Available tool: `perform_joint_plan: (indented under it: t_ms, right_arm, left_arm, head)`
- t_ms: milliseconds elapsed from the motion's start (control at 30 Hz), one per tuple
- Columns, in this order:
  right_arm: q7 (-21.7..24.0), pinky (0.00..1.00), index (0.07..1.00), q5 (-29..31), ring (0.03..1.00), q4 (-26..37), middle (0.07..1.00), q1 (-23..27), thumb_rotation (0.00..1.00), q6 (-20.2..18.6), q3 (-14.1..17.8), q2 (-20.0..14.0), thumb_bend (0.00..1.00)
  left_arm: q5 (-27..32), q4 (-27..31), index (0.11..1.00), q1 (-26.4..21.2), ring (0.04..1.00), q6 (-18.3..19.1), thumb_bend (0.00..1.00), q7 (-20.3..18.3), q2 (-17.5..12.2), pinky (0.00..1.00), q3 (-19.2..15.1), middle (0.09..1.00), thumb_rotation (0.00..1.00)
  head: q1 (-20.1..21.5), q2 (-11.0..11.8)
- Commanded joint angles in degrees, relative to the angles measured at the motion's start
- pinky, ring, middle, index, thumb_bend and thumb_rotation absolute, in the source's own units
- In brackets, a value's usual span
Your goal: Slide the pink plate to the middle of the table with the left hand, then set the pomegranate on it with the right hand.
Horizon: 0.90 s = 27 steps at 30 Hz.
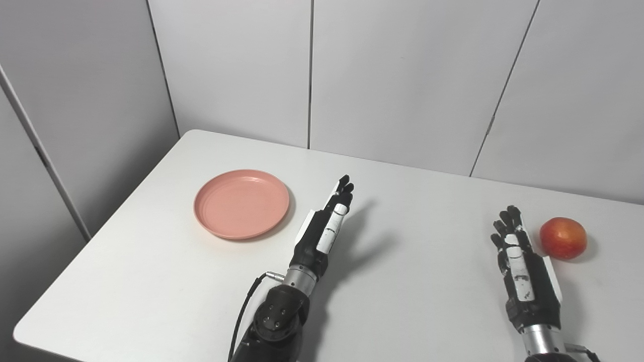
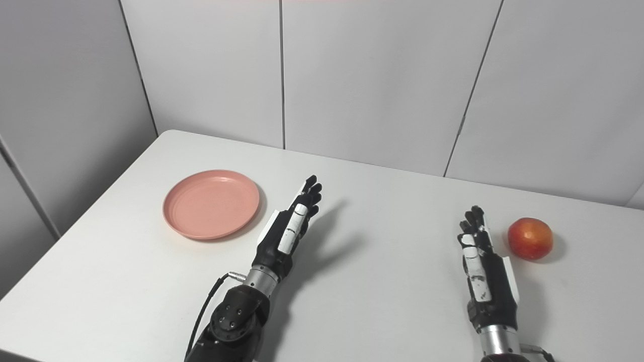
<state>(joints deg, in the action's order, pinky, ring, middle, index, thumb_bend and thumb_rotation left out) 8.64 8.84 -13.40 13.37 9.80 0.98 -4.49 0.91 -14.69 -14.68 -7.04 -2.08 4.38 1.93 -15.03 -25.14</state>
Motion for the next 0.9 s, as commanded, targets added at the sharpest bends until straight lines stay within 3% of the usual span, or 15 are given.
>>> perform_joint_plan:
  t_ms: [0,467,867]
  right_arm:
    - [0.84,1.0,1.0,0.0,1.0,-2.98,1.0,-1.13,0.87,3.28,0.27,-0.31,0.63]
    - [0.08,1.0,1.0,-1.34,1.0,-3.58,1.0,-1.14,0.89,5.1,0.6,-0.9,0.6]
    - [0.98,1.0,1.0,-0.06,1.0,-3.85,1.0,-1.02,0.88,4.23,0.7,-1.13,0.61]
  left_arm:
    - [0.19,2.87,1.0,-1.6,1.0,1.11,0.63,0.48,-0.41,1.0,-0.51,1.0,1.0]
    - [0.63,10.23,1.0,-4.73,1.0,6.8,0.68,3.67,-3.04,1.0,-4.82,1.0,1.0]
    - [0.17,12.78,0.957,-6.79,0.934,6.77,0.67,6.82,-5.96,0.93,-10.29,0.949,1.0]
  head:
    - [-0.27,0.35]
    - [-1.63,1.48]
    - [-1.79,2.47]
